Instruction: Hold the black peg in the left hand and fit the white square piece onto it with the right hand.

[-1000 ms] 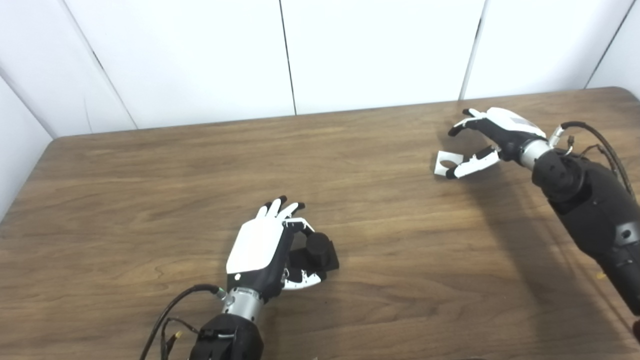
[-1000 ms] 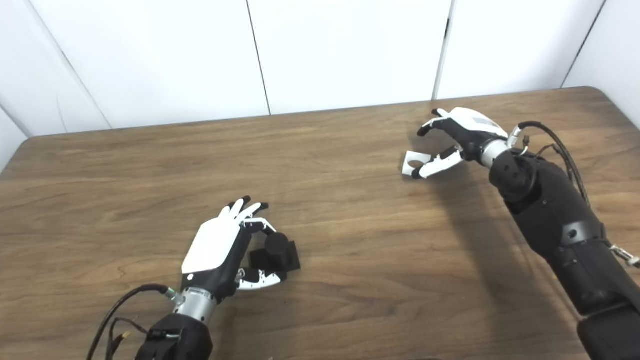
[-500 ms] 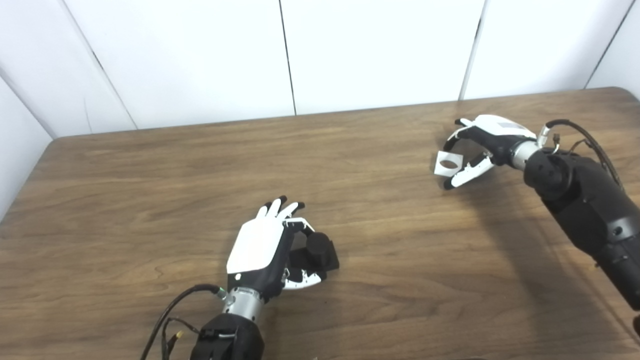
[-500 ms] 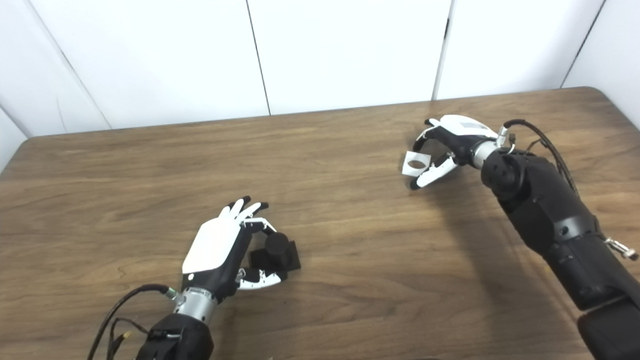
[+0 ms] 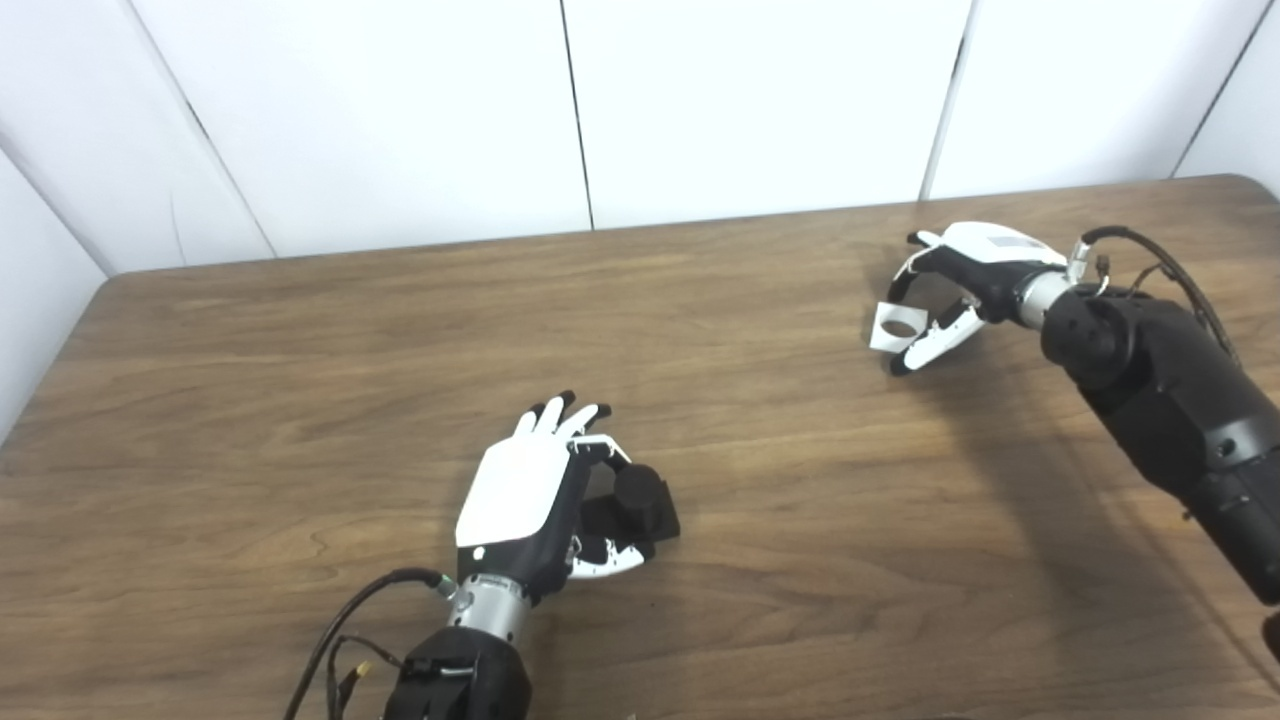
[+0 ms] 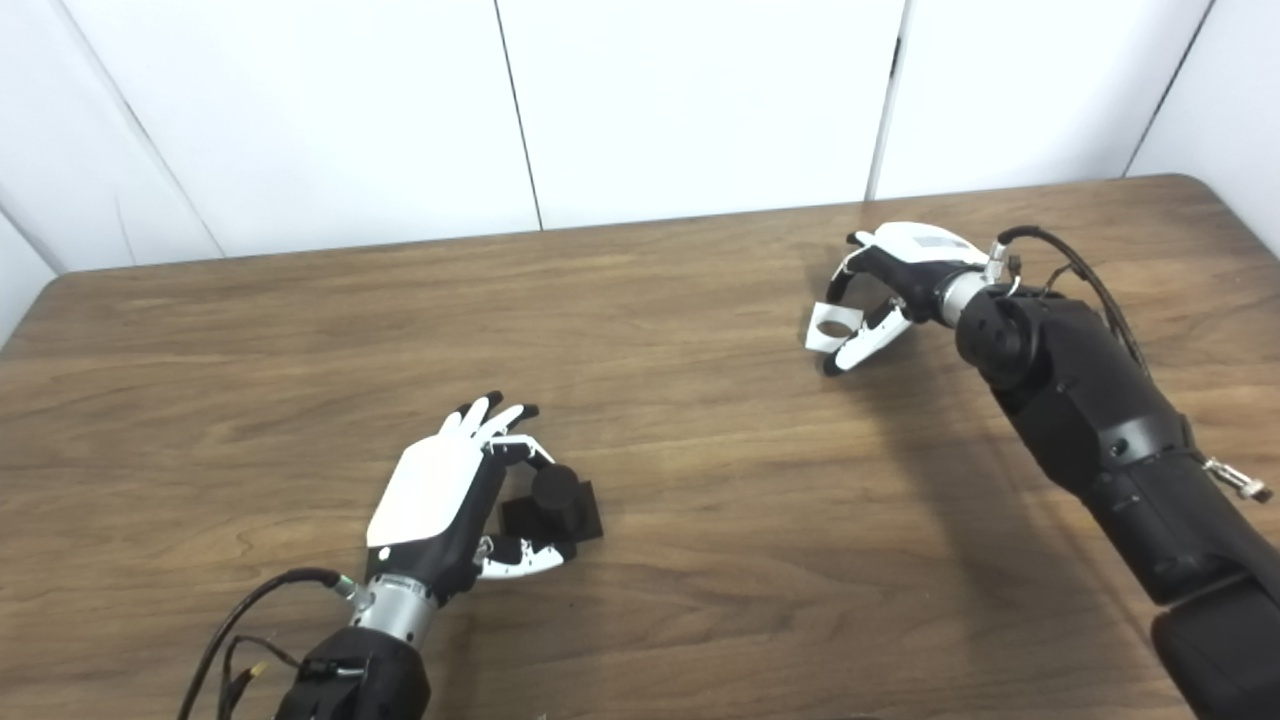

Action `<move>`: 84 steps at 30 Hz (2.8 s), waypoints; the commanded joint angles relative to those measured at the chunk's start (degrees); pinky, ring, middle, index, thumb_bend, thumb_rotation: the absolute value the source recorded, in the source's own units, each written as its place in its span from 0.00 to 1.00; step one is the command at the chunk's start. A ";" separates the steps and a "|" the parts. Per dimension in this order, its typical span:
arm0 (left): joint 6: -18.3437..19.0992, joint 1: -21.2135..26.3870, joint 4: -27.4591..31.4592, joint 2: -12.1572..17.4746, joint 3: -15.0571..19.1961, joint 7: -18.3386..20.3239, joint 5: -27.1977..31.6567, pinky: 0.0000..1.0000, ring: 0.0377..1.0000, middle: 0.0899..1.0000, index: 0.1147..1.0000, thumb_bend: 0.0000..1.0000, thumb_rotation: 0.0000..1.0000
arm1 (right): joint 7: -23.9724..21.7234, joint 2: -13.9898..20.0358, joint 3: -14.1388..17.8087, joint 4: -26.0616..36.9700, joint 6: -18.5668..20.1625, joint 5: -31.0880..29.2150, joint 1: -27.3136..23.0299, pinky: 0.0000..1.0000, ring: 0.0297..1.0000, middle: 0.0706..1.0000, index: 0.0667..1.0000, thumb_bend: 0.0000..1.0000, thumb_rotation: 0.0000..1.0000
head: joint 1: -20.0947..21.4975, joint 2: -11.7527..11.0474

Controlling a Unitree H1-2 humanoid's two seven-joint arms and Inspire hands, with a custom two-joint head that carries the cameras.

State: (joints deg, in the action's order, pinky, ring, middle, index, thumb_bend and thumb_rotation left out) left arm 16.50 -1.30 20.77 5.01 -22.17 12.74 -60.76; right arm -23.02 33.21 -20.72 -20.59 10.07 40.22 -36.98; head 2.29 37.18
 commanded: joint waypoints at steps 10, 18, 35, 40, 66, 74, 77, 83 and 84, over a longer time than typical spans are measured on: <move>-0.11 -0.16 0.45 -0.53 -0.48 0.83 -1.13 1.00 1.00 0.91 0.42 0.52 0.06 | 0.27 1.10 -0.06 0.00 -1.46 0.38 -3.15 1.00 1.00 0.98 0.63 0.85 0.34 | -0.05 0.21; -0.15 -0.17 0.39 -0.73 -0.46 0.63 -1.08 1.00 1.00 0.91 0.42 0.52 0.06 | 0.53 1.14 -0.29 -0.27 -2.12 0.47 -3.39 1.00 1.00 0.97 0.57 0.81 0.30 | -0.17 0.26; -0.03 -0.04 0.12 -1.12 -0.27 0.33 -0.98 1.00 1.00 0.91 0.42 0.52 0.06 | 2.05 1.33 -0.65 -1.55 -4.86 1.04 -3.63 1.00 1.00 0.95 0.45 0.52 0.15 | -0.25 0.15; 0.05 0.10 -0.03 -1.18 -0.29 0.37 -1.13 1.00 1.00 0.91 0.42 0.52 0.06 | 2.24 1.30 -0.52 -1.64 -4.86 1.14 -3.58 1.00 1.00 0.95 0.45 0.52 0.15 | -0.35 0.01; 0.08 0.35 -0.31 -1.21 -0.23 0.43 -1.42 1.00 1.00 0.91 0.42 0.52 0.06 | -0.39 2.29 1.02 7.68 -3.64 1.25 -1.92 1.00 1.00 0.95 0.45 0.52 0.14 | -0.38 0.24; 0.27 0.32 -0.37 -1.32 -0.28 0.55 -1.64 1.00 1.00 0.91 0.42 0.52 0.06 | -3.96 2.67 1.64 15.08 -1.92 1.31 -0.57 1.00 1.00 0.96 0.45 0.52 0.15 | -0.30 0.22; 0.12 0.35 -0.49 -1.33 -0.38 0.46 -1.63 1.00 1.00 0.91 0.42 0.52 0.06 | -5.62 2.55 1.81 18.07 -1.01 1.22 -0.11 1.00 1.00 0.96 0.45 0.52 0.15 | -0.33 0.13; 0.13 0.37 -0.83 -1.59 -0.50 0.14 -1.78 1.00 1.00 0.90 0.42 0.52 0.06 | -9.08 2.06 1.73 23.84 0.28 1.77 0.59 1.00 1.00 0.95 0.45 0.53 0.15 | -0.44 -0.10; 0.13 0.38 -0.84 -1.62 -0.52 0.14 -1.81 1.00 1.00 0.91 0.42 0.52 0.06 | -9.58 1.99 1.69 24.73 0.45 1.77 0.69 1.00 1.00 0.95 0.45 0.53 0.15 | -0.44 -0.10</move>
State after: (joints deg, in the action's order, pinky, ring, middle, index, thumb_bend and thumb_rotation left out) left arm 16.90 -1.38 20.52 3.57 -22.19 12.87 -61.62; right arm -32.06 34.74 -20.31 0.81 9.90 41.74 -34.07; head 1.76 37.00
